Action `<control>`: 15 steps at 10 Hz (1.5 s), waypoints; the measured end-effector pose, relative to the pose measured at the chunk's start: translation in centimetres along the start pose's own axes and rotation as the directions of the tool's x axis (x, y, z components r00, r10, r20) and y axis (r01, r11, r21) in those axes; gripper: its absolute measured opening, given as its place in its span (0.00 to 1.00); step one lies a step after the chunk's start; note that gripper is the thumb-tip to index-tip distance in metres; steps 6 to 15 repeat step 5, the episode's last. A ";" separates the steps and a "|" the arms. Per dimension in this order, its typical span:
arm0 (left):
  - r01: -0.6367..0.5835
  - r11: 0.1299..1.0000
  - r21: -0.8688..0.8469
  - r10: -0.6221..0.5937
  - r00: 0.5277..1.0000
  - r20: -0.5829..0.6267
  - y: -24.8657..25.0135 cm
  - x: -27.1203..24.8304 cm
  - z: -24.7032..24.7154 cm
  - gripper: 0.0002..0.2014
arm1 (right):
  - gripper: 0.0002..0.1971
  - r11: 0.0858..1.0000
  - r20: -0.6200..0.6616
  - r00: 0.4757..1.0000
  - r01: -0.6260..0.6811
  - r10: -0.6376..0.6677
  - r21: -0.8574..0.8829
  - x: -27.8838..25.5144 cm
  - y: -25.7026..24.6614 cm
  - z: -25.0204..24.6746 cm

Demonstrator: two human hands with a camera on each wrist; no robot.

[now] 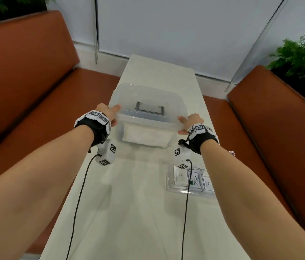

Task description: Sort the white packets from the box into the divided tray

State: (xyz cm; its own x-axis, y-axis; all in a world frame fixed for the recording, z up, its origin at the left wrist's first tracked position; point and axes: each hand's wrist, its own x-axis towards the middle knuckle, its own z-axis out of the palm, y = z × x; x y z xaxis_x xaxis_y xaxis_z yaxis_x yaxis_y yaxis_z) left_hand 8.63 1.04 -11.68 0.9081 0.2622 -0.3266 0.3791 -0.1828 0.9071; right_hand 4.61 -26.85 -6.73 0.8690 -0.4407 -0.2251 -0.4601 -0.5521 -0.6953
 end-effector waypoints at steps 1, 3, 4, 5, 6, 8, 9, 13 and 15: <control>0.011 0.998 0.059 -0.009 0.999 -0.031 1.0 -1.4 -1.0 0.40 | 0.27 0.979 -0.058 0.995 0.071 -0.083 -0.189 -0.4 -0.1 -0.9; -0.258 0.926 0.275 0.301 0.945 -0.127 3.1 -6.5 -1.9 0.27 | 0.17 0.867 -0.042 0.905 0.392 -0.424 -0.309 -3.0 1.0 -4.9; -0.362 0.901 0.238 0.364 0.931 0.039 3.9 -10.6 -0.9 0.23 | 0.13 0.777 0.022 0.817 0.555 -0.576 -0.298 -5.7 2.2 -7.2; -0.426 0.872 0.242 0.352 0.888 0.297 2.9 -15.1 0.6 0.19 | 0.10 0.723 0.126 0.763 0.642 -0.634 -0.254 -8.7 5.0 -8.4; -0.426 0.872 0.242 0.352 0.888 0.297 2.9 -15.1 0.6 0.19 | 0.10 0.723 0.126 0.763 0.642 -0.634 -0.254 -8.7 5.0 -8.4; -0.426 0.872 0.242 0.352 0.888 0.297 2.9 -15.1 0.6 0.19 | 0.10 0.723 0.126 0.763 0.642 -0.634 -0.254 -8.7 5.0 -8.4; -0.426 0.872 0.242 0.352 0.888 0.297 2.9 -15.1 0.6 0.19 | 0.10 0.723 0.126 0.763 0.642 -0.634 -0.254 -8.7 5.0 -8.4; -0.426 0.872 0.242 0.352 0.888 0.297 2.9 -15.1 0.6 0.19 | 0.10 0.723 0.126 0.763 0.642 -0.634 -0.254 -8.7 5.0 -8.4; -0.426 0.872 0.242 0.352 0.888 0.297 2.9 -15.1 0.6 0.19 | 0.10 0.723 0.126 0.763 0.642 -0.634 -0.254 -8.7 5.0 -8.4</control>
